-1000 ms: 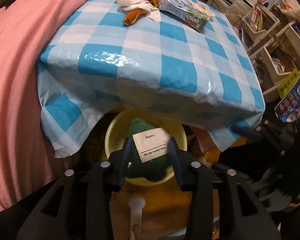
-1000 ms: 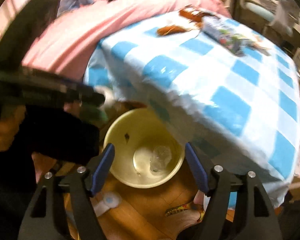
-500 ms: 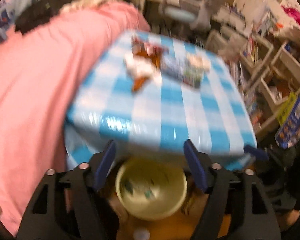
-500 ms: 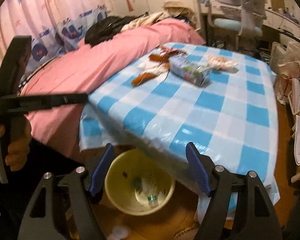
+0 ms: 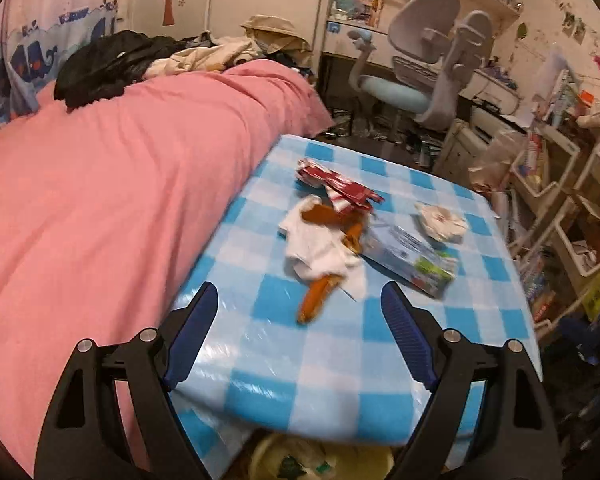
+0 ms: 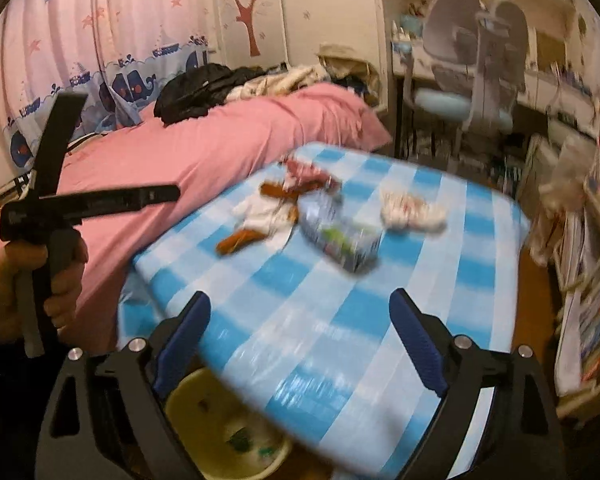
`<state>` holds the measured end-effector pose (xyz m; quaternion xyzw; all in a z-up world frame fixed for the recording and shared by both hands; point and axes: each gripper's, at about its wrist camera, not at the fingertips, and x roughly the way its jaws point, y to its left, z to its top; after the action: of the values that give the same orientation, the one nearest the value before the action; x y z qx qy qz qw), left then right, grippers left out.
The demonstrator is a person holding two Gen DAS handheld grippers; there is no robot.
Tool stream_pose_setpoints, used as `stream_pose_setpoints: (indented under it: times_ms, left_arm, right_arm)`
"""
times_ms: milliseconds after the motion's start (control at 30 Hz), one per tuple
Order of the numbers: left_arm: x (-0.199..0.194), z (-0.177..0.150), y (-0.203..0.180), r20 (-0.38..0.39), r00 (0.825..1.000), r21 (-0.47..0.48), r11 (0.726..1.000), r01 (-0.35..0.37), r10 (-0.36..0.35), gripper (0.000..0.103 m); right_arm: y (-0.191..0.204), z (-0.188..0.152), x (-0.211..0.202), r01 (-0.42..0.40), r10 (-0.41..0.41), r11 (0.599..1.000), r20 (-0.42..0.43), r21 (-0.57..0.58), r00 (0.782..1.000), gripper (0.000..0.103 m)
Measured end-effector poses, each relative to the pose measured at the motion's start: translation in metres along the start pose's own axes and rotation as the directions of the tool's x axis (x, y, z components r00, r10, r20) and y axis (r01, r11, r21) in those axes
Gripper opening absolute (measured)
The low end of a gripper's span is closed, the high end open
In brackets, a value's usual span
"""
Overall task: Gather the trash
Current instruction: 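Raise both grippers from the bin back over the table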
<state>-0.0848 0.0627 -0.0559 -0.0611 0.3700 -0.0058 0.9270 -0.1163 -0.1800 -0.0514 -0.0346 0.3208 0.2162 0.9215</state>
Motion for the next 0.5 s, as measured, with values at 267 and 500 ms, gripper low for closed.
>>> stream_pose_setpoints:
  times_ms: [267, 500]
  left_arm:
    - [0.048, 0.024, 0.009, -0.046, 0.999, 0.014, 1.000, -0.007, 0.008, 0.081]
    - [0.081, 0.028, -0.006, -0.108, 0.993, 0.104, 0.994, -0.043, 0.054, 0.081]
  right_arm:
    - [-0.035, 0.029, 0.057, 0.043, -0.043, 0.999, -0.045, 0.004, 0.998, 0.091]
    - [-0.038, 0.035, 0.083, 0.018, -0.017, 1.000, -0.085, 0.016, 0.996, 0.091]
